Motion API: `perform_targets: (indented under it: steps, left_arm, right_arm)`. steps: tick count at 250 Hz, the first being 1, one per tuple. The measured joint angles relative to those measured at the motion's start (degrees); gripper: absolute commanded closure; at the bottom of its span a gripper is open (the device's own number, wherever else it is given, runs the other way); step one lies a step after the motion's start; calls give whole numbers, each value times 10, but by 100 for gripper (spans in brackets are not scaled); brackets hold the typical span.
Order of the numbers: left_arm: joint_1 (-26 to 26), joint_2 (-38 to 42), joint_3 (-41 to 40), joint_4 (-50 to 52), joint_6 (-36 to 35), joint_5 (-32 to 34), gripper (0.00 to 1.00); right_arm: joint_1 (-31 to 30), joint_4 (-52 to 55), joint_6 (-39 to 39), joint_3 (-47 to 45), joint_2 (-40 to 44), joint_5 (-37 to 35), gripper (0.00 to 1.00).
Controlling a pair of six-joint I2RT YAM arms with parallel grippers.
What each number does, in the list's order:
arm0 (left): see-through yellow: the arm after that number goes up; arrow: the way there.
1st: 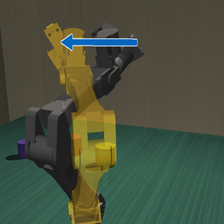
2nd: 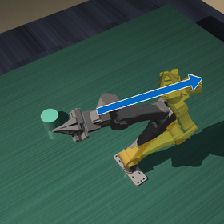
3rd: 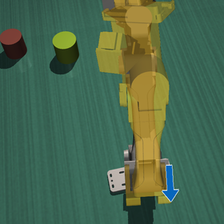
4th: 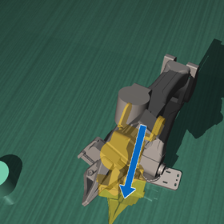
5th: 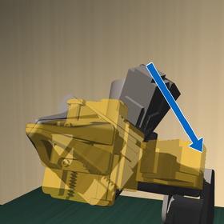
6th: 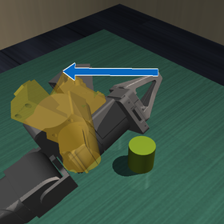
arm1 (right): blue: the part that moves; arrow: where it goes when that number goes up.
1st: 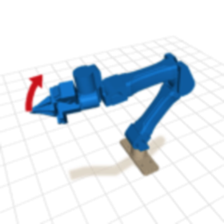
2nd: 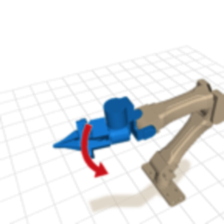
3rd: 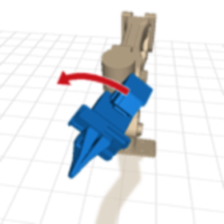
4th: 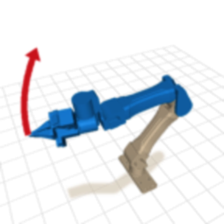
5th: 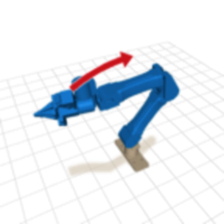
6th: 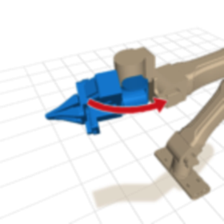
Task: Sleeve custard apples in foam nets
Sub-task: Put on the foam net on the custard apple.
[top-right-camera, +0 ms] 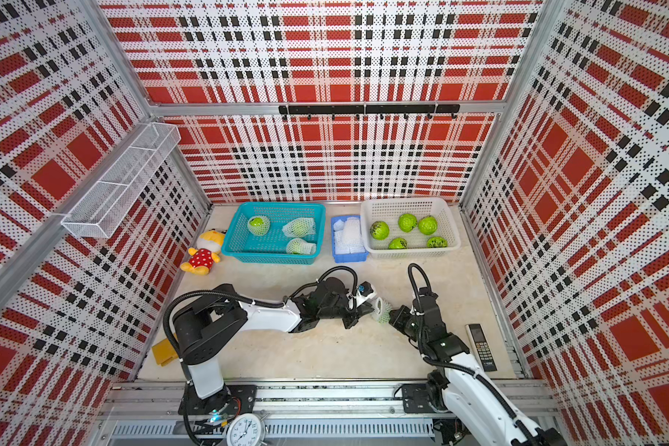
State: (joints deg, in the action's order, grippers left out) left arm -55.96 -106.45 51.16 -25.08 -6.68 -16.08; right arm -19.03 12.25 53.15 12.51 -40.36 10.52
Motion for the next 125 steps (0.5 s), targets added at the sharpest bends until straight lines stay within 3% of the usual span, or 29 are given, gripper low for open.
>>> perform_targets:
  steps: [125]
  left_arm:
    - [0, -9, 14, 5, 2, 0, 82]
  right_arm:
    - [27, 5, -21, -2, -26, -27, 100]
